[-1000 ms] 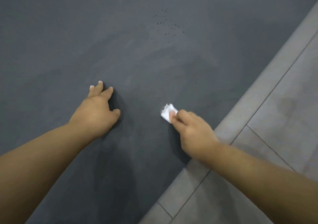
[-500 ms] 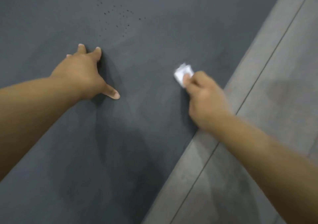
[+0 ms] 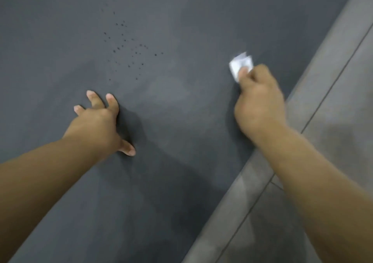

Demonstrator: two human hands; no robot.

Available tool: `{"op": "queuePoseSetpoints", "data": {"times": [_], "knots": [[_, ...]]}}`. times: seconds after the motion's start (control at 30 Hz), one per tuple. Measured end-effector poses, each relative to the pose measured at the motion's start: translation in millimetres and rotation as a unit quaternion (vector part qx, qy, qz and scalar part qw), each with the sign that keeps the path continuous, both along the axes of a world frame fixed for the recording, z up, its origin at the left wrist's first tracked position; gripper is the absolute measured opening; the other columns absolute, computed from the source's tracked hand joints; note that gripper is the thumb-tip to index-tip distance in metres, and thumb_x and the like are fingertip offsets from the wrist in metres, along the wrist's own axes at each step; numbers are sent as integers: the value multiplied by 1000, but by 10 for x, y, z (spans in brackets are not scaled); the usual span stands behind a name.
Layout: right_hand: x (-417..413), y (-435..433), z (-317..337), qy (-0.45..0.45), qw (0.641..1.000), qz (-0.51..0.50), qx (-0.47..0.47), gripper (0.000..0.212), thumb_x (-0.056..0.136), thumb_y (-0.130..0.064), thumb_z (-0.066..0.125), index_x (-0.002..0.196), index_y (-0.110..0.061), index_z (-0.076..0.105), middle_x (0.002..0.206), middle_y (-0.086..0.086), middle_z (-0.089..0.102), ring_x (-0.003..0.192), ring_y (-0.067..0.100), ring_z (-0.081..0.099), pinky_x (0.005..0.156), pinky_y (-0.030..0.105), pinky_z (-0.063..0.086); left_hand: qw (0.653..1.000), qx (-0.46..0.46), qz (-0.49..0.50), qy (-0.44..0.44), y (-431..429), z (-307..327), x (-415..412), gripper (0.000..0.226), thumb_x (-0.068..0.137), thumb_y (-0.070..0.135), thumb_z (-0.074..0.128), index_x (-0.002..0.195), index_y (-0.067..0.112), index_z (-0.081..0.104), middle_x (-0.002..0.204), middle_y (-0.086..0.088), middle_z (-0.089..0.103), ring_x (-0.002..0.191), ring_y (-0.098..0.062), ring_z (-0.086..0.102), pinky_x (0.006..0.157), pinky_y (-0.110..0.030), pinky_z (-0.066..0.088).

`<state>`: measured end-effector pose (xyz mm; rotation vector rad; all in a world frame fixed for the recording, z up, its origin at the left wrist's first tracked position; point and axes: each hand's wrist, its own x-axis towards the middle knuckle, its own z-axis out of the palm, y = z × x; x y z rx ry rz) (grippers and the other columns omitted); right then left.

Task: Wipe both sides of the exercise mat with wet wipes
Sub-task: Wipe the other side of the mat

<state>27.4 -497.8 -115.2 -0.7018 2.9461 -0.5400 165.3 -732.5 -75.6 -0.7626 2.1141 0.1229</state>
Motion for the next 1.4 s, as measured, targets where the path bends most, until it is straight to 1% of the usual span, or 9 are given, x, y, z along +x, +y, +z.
{"op": "queuePoseSetpoints", "data": {"times": [0.27,0.43,0.57,0.73,0.87,1.0,1.13,1.23,1.4], "knots": [[1024,128,205,-106,940,323,26,46,73,-17,36,101,-3,70,78,6,59,58,26,54,48,24,38,999,34,2,-14,11,20,-46,135,62,49,82,147,12,-17,150,-22,-27,137,-54,-5,102,-55,34],[51,120,171,-44,987,114,100,44,73,0,49,116,5,58,93,24,55,72,41,54,56,39,47,998,60,-5,-24,-28,22,-66,137,59,50,83,147,9,-14,148,-27,-26,134,-59,-4,100,-61,36],[-325,-227,195,-75,985,-98,117,44,78,5,45,122,4,48,112,20,44,90,36,47,65,34,29,996,76,-20,-39,-47,20,-83,134,63,54,78,146,5,-16,145,-31,-27,133,-61,-3,99,-57,40],[418,-687,219,-128,983,120,45,50,68,-9,38,109,3,64,86,16,59,61,33,56,47,28,45,992,106,-28,-63,-74,66,-87,125,74,54,70,143,1,-20,140,-35,-32,131,-63,-7,99,-56,39],[567,-723,363,-184,940,273,93,34,69,-6,62,101,2,67,79,13,61,56,30,55,47,28,44,989,125,-35,-69,-98,76,-111,124,77,54,68,142,-2,-22,138,-37,-33,129,-66,-7,100,-60,38],[-200,-531,386,-143,973,50,175,37,93,-12,44,128,-7,52,113,18,51,98,39,53,85,40,46,988,128,-47,-71,-107,95,-110,123,78,55,65,140,-4,-24,137,-41,-30,127,-68,-4,99,-60,38],[-739,-548,392,-149,948,-94,264,52,89,-1,45,139,1,33,127,25,37,105,44,47,91,42,39,989,124,-48,-68,-103,56,-86,123,79,55,64,138,-4,-26,136,-42,-32,126,-69,-6,100,-60,37],[-312,-820,276,-109,978,98,149,57,79,3,49,135,2,43,118,21,44,96,40,50,85,36,37,990,117,-55,-57,-101,58,-58,123,79,58,62,139,-3,-26,137,-41,-31,127,-67,-5,100,-58,38],[384,-1050,327,-162,861,465,131,36,93,-13,37,123,-5,54,105,13,56,86,32,55,72,34,45,992,118,-40,-19,-108,60,30,120,79,56,63,142,3,-25,138,-34,-36,131,-63,-10,103,-56,35]]}}
